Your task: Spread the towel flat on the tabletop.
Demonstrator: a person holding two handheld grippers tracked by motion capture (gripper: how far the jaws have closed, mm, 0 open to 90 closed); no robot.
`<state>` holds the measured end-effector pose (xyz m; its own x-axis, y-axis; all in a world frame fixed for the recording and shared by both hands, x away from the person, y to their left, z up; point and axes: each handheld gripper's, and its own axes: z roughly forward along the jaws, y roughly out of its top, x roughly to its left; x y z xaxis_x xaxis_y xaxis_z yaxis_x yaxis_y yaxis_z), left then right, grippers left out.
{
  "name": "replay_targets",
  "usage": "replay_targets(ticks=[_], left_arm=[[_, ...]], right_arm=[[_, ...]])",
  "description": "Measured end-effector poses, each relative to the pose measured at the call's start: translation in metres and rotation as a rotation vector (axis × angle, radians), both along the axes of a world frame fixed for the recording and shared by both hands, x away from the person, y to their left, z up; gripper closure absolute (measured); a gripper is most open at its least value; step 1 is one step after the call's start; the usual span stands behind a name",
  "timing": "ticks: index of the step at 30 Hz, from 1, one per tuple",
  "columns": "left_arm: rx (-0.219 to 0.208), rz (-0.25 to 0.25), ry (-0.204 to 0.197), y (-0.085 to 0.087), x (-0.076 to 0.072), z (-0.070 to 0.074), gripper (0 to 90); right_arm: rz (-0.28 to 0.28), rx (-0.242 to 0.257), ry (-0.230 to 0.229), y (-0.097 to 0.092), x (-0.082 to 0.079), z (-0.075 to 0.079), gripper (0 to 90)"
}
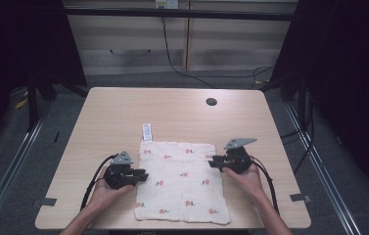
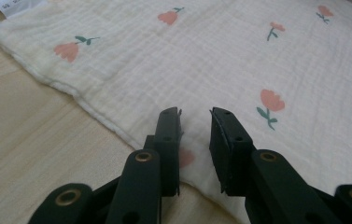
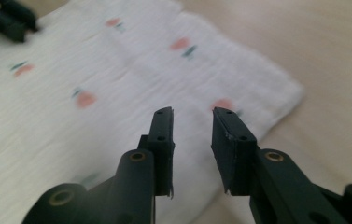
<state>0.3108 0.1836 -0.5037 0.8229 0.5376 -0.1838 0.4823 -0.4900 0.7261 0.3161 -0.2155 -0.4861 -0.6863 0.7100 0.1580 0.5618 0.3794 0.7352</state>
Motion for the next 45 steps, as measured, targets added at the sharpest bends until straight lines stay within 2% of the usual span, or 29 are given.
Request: replay_targets(ticks=[2, 4, 7, 11, 13, 15, 16, 20, 22, 24, 25, 29, 31, 37, 39, 45], left_arm=[[0.001, 0.006, -0.016, -0.001, -0.001, -0.001, 72.6], [-0.002, 0.009, -0.009, -0.001, -0.001, -0.001, 72.5], [-0.021, 0.014, 0.010, 0.001, 0.001, -0.001, 73.5], [-0.032, 0.006, 0.023, 0.002, 0.003, -0.002, 72.8], [-0.029, 0.006, 0.021, 0.002, 0.002, -0.002, 72.3], [-0.028, 0.007, 0.020, 0.002, 0.002, -0.002, 71.2], [-0.031, 0.008, 0.020, 0.002, 0.001, -0.002, 71.0], [-0.042, 0.009, 0.031, 0.003, 0.003, -0.002, 71.4], [-0.047, 0.009, 0.035, 0.003, 0.004, -0.002, 71.9], [-0.048, 0.006, 0.035, 0.003, 0.004, -0.003, 71.9], [-0.048, 0.005, 0.038, 0.003, 0.005, -0.003, 71.9], [-0.046, 0.002, 0.038, 0.003, 0.006, -0.002, 72.2], [-0.046, 0.006, 0.035, 0.002, 0.006, -0.003, 72.2], [-0.044, 0.006, 0.034, 0.002, 0.006, -0.002, 72.3], [-0.029, -0.004, 0.018, 0.002, 0.005, -0.002, 73.5], [-0.033, -0.008, 0.036, 0.003, 0.003, -0.001, 73.2]], right_arm=[[-0.048, 0.020, -0.027, -0.007, 0.023, 0.002, 71.0], [-0.065, 0.039, -0.022, -0.009, 0.032, 0.002, 71.1], [-0.088, 0.009, -0.006, -0.009, 0.049, -0.005, 70.8], [-0.102, 0.011, 0.008, -0.007, 0.061, -0.012, 67.2], [-0.103, -0.005, 0.011, -0.005, 0.065, -0.015, 64.6], [-0.111, -0.036, 0.002, -0.003, 0.067, -0.016, 62.9], [-0.109, -0.020, 0.006, -0.003, 0.068, -0.017, 63.0], [-0.104, -0.039, 0.026, 0.000, 0.070, -0.020, 64.7], [-0.105, -0.039, 0.016, 0.001, 0.070, -0.020, 66.7], [-0.103, -0.042, 0.011, 0.000, 0.070, -0.021, 73.2], [-0.083, -0.033, 0.011, 0.000, 0.070, -0.021, 76.9], [-0.076, -0.011, 0.022, 0.001, 0.068, -0.022, 86.1], [-0.083, 0.009, 0.029, 0.000, 0.068, -0.023, 86.8], [-0.108, 0.056, 0.009, -0.006, 0.069, -0.016, 87.2], [-0.110, 0.056, 0.006, -0.009, 0.069, -0.014, 87.2], [-0.112, 0.051, 0.011, -0.007, 0.065, -0.018, 87.2]])
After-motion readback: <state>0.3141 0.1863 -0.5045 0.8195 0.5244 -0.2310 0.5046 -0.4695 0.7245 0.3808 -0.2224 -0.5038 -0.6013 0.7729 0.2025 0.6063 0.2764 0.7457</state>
